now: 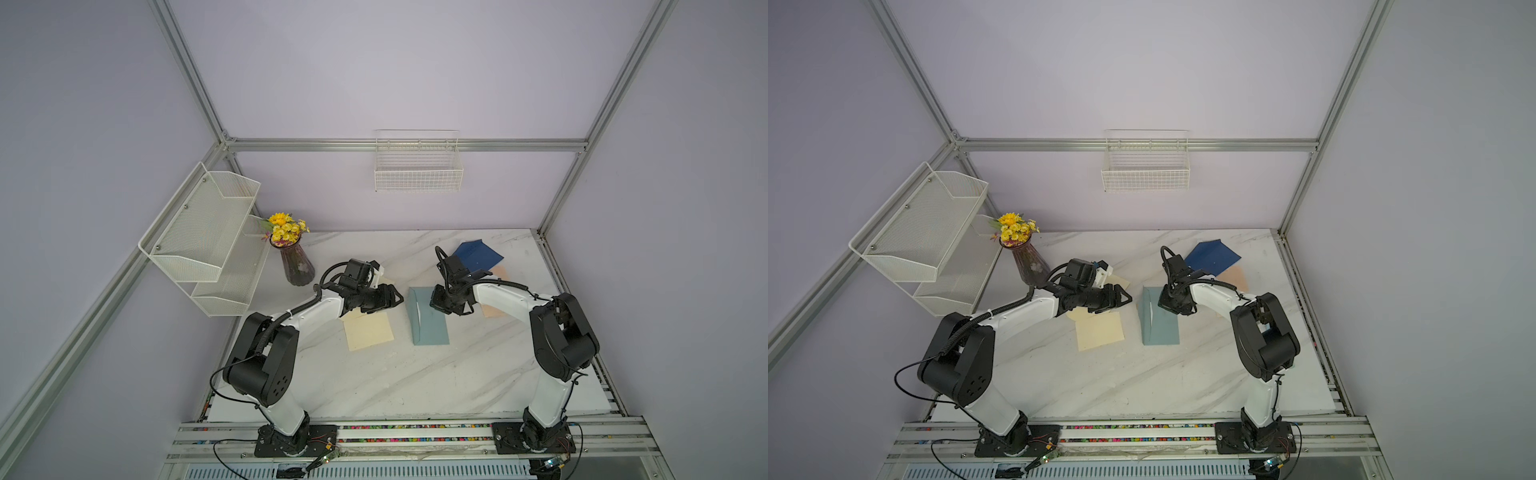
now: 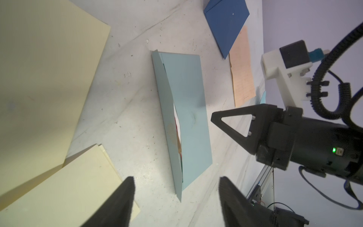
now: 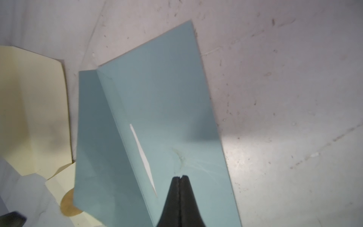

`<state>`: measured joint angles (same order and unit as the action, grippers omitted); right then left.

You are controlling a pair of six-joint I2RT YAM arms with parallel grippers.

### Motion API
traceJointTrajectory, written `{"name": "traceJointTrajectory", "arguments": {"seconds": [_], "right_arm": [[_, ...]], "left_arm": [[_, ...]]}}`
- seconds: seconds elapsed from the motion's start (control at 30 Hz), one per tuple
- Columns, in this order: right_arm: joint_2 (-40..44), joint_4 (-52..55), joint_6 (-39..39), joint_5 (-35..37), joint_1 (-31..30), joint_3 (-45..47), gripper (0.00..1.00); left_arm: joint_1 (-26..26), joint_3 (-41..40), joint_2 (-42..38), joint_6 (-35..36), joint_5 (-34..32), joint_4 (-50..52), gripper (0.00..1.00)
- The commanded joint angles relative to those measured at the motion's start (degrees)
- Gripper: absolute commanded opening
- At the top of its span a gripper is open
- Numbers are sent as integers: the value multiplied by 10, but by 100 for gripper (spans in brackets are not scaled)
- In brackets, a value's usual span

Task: Fold the letter paper in half and place it into the envelope
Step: Place the envelope at the center of the board, then fold the envelope flap on the envelope.

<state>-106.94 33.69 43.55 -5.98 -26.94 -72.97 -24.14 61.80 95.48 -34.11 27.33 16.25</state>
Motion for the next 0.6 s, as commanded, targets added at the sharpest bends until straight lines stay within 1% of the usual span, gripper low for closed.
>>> {"name": "traceJointTrajectory", "arguments": {"seconds": [0.0,0.03,0.13,0.17,0.2,0.4,0.57], "right_arm": [[-20,-3,-14,-2,2,-12,0],[-26,-4,-14,-2,1,-11,0],[-41,-6,-13,-7,2,-12,0],[-45,-8,-13,-10,2,-11,0],[-51,-9,-11,-14,2,-10,0],[-64,-22,-3,-33,2,4,0],[-64,-27,1,-47,2,8,0]], "left_arm": [[1,27,15,39,8,20,45],[1,28,22,40,11,21,35],[1,33,40,37,21,16,9],[0,35,45,35,24,14,3],[1,39,52,34,25,12,0],[-1,66,89,19,45,-8,0],[-20,94,114,5,54,-29,0]]}}
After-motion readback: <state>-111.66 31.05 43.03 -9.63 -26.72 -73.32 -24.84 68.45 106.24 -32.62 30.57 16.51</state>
